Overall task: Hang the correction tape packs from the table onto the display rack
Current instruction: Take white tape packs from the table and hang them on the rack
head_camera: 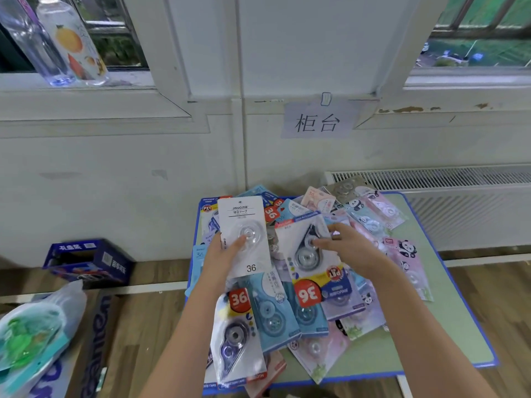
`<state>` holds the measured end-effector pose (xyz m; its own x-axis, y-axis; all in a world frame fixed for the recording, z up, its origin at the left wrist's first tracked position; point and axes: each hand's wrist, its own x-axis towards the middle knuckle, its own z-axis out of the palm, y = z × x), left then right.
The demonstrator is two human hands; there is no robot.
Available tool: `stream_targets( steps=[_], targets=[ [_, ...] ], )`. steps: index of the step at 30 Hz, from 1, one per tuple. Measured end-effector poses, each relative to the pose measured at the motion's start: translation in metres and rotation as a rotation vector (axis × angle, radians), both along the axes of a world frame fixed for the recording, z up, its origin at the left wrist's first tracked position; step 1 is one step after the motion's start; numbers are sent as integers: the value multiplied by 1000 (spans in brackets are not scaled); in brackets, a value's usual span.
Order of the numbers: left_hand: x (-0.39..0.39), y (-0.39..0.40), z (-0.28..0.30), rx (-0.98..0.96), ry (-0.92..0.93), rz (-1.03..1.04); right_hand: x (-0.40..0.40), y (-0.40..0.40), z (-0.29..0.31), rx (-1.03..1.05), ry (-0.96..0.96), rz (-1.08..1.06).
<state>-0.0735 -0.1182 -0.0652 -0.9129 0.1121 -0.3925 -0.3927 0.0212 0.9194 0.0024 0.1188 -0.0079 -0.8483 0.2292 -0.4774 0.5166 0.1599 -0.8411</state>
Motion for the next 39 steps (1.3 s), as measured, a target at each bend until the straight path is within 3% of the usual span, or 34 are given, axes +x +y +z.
stream_targets(
  steps=[5, 10, 15, 20, 24, 28, 32, 36, 39],
  targets=[
    [16, 13, 20, 110, -37, -92, -6, -21, 15, -509, 235, -256],
    [30, 9, 31, 301, -94, -151, -14, -46, 4, -518, 288, -520],
    [33, 0, 25, 208, -34, -188, -7, -64, -11, -641, 259, -657],
    [29, -16, 29, 159, -19, -265, 12, -56, -7, -566, 295, -585],
    [23, -29, 38, 89, 39, -376, 22, -31, 18, -317, 318, -443],
    [26, -20, 48, 48, 93, -443, 34, -19, 43, -147, 250, -110],
    [45, 7, 58, 136, 109, -452, 62, -20, 49, 45, 92, 174],
    [76, 42, 68, 159, 127, -471, 109, -14, 39, 229, 37, 268],
    [106, 74, 74, 129, 158, -549, 157, -1, 40, 289, 62, 202]
  ],
)
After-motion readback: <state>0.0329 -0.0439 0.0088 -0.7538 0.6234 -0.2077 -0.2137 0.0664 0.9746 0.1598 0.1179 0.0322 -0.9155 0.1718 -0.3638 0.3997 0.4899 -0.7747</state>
